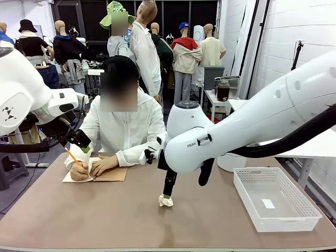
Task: Sort the paper based on its condition.
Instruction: If a person hands you a paper, place it in the Organizing basket , and if it's crumpled, put it in the Trash can.
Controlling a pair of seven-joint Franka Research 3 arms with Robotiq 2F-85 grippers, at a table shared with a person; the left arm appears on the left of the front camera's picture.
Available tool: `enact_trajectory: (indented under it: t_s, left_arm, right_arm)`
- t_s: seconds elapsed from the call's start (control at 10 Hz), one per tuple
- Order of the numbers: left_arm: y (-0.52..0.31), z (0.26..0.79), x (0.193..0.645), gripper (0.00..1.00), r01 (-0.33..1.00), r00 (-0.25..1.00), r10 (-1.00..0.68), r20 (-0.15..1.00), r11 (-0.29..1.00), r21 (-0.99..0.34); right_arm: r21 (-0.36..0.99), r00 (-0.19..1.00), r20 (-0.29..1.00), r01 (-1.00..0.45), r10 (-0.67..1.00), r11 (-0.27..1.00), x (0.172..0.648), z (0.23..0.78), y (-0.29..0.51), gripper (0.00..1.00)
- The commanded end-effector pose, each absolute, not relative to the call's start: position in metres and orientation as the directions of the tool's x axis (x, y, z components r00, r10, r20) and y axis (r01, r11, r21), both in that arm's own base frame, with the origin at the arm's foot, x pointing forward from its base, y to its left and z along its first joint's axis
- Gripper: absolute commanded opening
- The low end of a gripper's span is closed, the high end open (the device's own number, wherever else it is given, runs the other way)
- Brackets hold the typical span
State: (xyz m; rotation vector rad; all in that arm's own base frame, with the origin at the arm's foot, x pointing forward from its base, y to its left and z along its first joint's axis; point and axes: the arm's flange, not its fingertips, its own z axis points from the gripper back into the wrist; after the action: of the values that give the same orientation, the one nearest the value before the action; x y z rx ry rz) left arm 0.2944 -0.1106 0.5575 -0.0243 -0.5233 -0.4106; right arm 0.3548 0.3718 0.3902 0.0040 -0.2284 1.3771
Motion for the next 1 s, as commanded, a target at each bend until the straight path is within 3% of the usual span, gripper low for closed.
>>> enact_trajectory:
  t_s: [0.0,0.9]
  left_arm:
    - [-0.110,0.558,0.294,1.00,0.388,0.786,-0.374,0.492,0.918,0.080]
    - [-0.110,0.558,0.294,1.00,0.388,0.786,-0.374,0.492,0.918,0.080]
  right_arm:
    - [-0.104,0.122,0.153,-0.985,0.981,0.139,0.365,0.382,0.376,1.00]
    - [-0.165,0.066,0.097,-0.983,0.993,0.081,0.387,0.351,0.401,1.00]
